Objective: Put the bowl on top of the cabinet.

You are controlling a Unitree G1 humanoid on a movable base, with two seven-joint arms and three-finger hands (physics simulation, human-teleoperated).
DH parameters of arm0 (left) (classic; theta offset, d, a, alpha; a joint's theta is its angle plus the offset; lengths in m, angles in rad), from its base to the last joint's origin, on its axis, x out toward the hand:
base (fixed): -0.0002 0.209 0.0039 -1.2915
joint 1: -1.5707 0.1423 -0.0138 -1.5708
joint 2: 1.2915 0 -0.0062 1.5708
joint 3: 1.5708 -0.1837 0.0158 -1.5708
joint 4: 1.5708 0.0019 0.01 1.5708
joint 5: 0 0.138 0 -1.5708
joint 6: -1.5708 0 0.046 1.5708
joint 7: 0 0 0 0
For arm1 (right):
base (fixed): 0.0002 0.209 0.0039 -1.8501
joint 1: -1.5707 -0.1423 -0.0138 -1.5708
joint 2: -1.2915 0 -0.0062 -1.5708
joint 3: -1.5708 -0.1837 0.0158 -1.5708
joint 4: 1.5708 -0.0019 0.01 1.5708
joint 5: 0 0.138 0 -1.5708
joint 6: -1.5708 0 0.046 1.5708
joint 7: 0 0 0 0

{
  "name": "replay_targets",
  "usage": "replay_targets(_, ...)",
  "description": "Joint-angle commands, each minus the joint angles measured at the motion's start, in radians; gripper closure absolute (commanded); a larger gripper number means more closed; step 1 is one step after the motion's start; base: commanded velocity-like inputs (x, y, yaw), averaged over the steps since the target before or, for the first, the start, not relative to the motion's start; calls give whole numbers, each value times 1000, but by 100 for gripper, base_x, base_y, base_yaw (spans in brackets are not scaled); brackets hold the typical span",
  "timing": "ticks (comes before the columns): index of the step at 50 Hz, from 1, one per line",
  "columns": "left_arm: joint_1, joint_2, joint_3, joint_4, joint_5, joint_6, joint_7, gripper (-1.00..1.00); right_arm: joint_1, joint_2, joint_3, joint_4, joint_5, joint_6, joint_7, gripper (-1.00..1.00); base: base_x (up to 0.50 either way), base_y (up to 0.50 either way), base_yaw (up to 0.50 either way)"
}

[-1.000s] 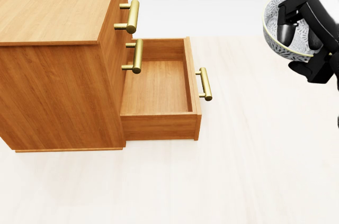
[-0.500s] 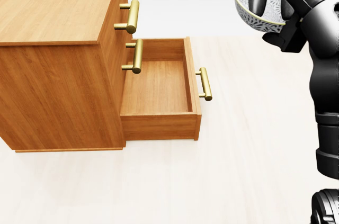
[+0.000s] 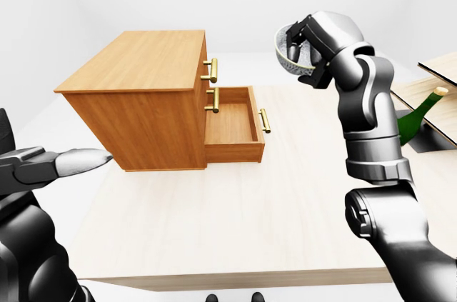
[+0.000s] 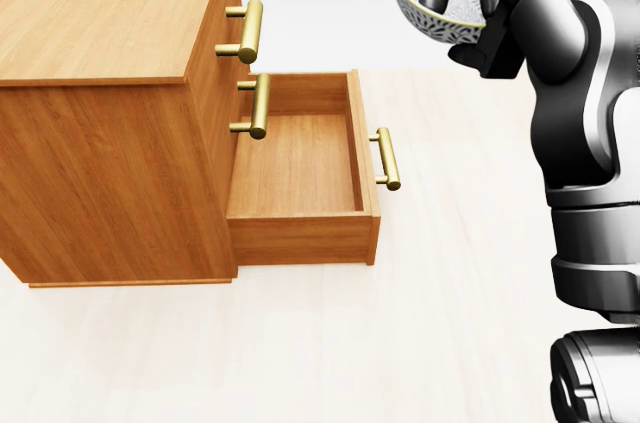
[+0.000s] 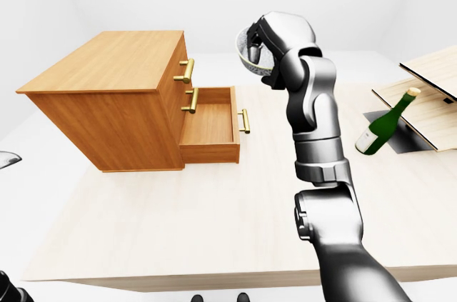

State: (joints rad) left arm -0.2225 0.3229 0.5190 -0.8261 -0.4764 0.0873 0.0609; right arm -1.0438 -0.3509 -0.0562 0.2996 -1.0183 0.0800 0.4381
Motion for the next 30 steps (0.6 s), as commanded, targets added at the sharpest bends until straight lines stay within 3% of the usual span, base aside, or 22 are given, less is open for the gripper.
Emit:
replay_targets(1,-1,1,1,-2,-3,0,2,-100,-46,36,15,34,-24,-4,-32,100,0,0,0)
replay_targets(30,1,0,-3,-4,-4,0,4,-100,-103,126,51,32,-62,7,-9,100,0,0,0)
